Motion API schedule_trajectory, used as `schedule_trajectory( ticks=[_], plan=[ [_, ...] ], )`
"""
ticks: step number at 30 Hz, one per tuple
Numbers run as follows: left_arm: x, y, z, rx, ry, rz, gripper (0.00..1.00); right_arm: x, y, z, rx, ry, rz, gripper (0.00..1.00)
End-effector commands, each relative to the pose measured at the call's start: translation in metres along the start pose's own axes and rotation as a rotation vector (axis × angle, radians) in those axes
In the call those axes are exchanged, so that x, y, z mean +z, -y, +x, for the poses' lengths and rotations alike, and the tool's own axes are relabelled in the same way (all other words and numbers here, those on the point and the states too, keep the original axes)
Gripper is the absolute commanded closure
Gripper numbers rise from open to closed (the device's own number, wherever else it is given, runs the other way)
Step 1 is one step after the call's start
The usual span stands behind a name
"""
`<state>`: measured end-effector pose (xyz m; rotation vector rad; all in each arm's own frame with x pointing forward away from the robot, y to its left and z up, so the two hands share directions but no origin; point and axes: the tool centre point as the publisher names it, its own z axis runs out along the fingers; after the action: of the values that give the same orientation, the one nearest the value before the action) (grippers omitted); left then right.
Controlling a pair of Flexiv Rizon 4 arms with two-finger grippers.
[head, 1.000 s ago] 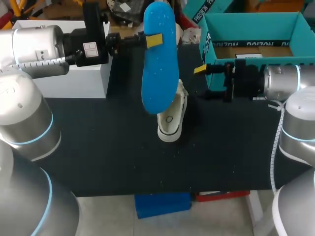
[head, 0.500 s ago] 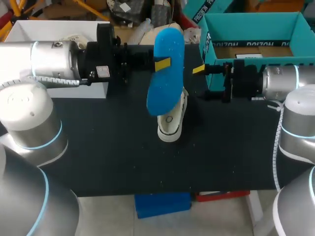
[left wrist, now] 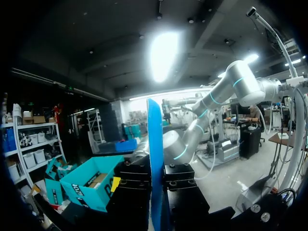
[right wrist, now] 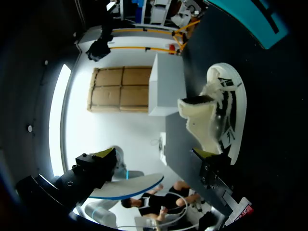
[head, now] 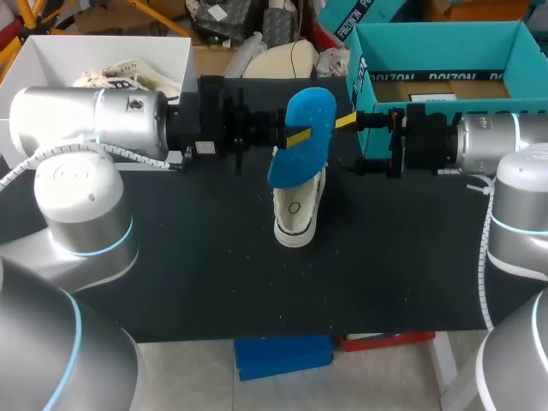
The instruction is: Take the shoe out of the shoebox, open the shoe tongue, remove and reinsert the insole, then place the shoe into the shoebox
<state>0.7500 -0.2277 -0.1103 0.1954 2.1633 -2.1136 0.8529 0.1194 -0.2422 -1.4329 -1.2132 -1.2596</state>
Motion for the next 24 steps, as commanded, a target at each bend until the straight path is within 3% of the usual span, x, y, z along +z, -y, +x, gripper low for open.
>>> schedule_trajectory(
  ticks=[1,8,11,15,18,24],
  plan=[
    [0.001,0.000,0.000,0.002,0.002,-0.002,1.00,0.002,0.000,0.000,0.000,0.000,-0.003,0.00],
    [0.001,0.000,0.000,0.002,0.002,-0.002,1.00,0.002,0.000,0.000,0.000,0.000,-0.003,0.00],
    [-0.009,0.003,0.039,0.124,-0.068,0.115,1.00,0.002,0.000,0.000,0.000,0.000,-0.003,0.00],
    [-0.014,-0.018,0.053,0.168,-0.085,0.155,1.00,0.002,0.000,0.000,0.000,0.000,-0.003,0.00],
    [-0.014,-0.037,0.049,0.220,-0.086,0.184,1.00,0.002,0.000,0.000,0.000,0.000,-0.003,0.00],
    [-0.012,-0.069,0.037,0.534,-0.110,0.187,1.00,0.002,0.000,0.000,0.000,0.000,-0.003,0.00]
  ],
)
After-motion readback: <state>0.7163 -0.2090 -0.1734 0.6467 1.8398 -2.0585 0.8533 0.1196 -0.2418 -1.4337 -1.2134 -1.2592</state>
